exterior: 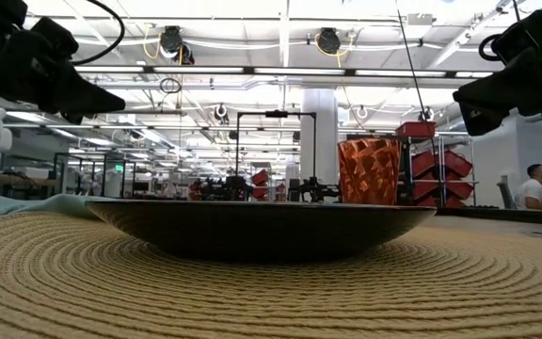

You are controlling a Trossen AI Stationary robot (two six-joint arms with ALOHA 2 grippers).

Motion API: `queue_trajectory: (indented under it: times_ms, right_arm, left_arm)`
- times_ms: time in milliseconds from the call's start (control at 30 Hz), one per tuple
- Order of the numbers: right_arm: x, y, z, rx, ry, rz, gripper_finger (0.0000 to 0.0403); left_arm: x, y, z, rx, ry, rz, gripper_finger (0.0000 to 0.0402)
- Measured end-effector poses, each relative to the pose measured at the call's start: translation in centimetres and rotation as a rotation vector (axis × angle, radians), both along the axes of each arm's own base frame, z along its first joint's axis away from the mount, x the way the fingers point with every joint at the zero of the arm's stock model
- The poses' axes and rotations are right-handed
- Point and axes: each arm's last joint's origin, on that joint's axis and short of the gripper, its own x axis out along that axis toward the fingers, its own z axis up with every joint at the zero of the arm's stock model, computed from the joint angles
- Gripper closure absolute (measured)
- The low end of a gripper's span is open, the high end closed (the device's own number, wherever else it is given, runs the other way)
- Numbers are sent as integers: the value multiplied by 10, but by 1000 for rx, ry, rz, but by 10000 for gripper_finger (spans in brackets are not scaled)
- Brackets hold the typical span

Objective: Set table place
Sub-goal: Return to Home Position

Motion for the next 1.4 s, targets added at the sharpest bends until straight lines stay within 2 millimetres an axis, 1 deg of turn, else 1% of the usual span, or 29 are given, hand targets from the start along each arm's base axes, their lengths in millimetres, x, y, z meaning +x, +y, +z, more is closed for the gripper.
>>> queue_trajectory:
  times_ms: [133, 1400]
  right_arm:
    - [0, 0, 0, 24, 2, -3, 364]
    - [0, 0, 0, 25, 2, -4, 364]
  left_arm:
    - [0, 0, 0, 0, 0, 0, 377]
    - [0, 0, 0, 1, 0, 0, 377]
